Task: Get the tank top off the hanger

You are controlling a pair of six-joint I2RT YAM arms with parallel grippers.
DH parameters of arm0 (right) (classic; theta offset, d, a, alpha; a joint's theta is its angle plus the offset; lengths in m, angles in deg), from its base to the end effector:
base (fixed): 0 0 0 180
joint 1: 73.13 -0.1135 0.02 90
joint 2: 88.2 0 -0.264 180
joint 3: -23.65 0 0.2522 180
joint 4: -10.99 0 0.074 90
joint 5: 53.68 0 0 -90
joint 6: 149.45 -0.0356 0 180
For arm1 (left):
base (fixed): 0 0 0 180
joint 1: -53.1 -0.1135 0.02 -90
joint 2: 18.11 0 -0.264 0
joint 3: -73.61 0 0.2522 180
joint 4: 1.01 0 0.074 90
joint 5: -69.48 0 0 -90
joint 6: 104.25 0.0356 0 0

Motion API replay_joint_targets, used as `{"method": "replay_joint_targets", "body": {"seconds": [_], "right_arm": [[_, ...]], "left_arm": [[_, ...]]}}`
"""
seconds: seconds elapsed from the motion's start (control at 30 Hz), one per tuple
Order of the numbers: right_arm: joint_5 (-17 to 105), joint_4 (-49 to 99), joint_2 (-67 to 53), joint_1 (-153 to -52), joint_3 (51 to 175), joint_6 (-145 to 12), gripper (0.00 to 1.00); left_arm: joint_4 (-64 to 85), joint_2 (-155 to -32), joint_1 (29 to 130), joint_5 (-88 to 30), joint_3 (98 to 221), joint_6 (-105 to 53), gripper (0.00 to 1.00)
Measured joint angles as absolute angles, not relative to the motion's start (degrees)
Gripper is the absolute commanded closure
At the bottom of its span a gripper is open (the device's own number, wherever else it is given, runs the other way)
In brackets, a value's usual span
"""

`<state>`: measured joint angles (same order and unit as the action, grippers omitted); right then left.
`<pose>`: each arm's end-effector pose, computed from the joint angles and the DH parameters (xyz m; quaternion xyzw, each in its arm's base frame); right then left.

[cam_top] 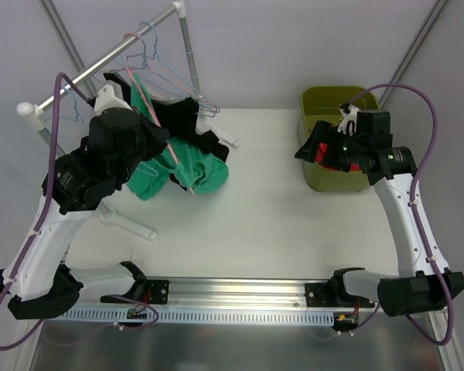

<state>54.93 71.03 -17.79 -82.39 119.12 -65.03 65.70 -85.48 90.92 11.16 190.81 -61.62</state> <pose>0.2432 0.0512 0.4073 -0.1027 0.8724 0.2011 0.4335 0.1544 -0.0962 0.5196 -0.2263 0.7565 -0.2264 0.5702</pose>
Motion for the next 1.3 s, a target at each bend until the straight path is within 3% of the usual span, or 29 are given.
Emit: {"method": "replay_joint_targets", "body": {"seconds": [0.33,0.6,0.87,1.07,1.17,1.2,1.27,1.3], "right_arm": [[70.28,63.47,-17.50,-83.68,118.57,-64.55,0.01],[80.79,54.42,-17.61,-86.59,114.73,-63.79,0.03],[81.29,46.36,-21.11,-90.28,106.03,-64.38,0.26],[78.84,41.57,-24.00,-93.58,105.22,-64.99,0.34],[76.13,40.45,-24.70,-94.37,105.22,-64.84,0.48],[74.87,40.37,-24.85,-94.41,105.22,-64.71,0.57],[71.87,40.30,-25.22,-94.41,105.22,-64.68,0.62],[70.41,40.37,-25.46,-94.41,105.22,-64.55,0.74]], "left_arm": [[65.74,-78.40,114.33,10.02,179.64,-61.73,1.00],[63.49,-83.29,128.14,5.01,179.03,-57.12,1.00],[60.34,-87.21,130.33,1.93,179.18,-56.46,1.00],[57.56,-91.32,130.37,-1.00,183.77,-56.36,1.00],[56.71,-93.06,130.37,-2.46,184.32,-56.33,1.00],[56.49,-93.50,130.37,-2.74,184.32,-56.33,1.00],[56.38,-93.98,130.37,-3.36,184.32,-56.33,1.00],[56.36,-94.07,130.37,-3.57,184.32,-56.33,1.00]]}}
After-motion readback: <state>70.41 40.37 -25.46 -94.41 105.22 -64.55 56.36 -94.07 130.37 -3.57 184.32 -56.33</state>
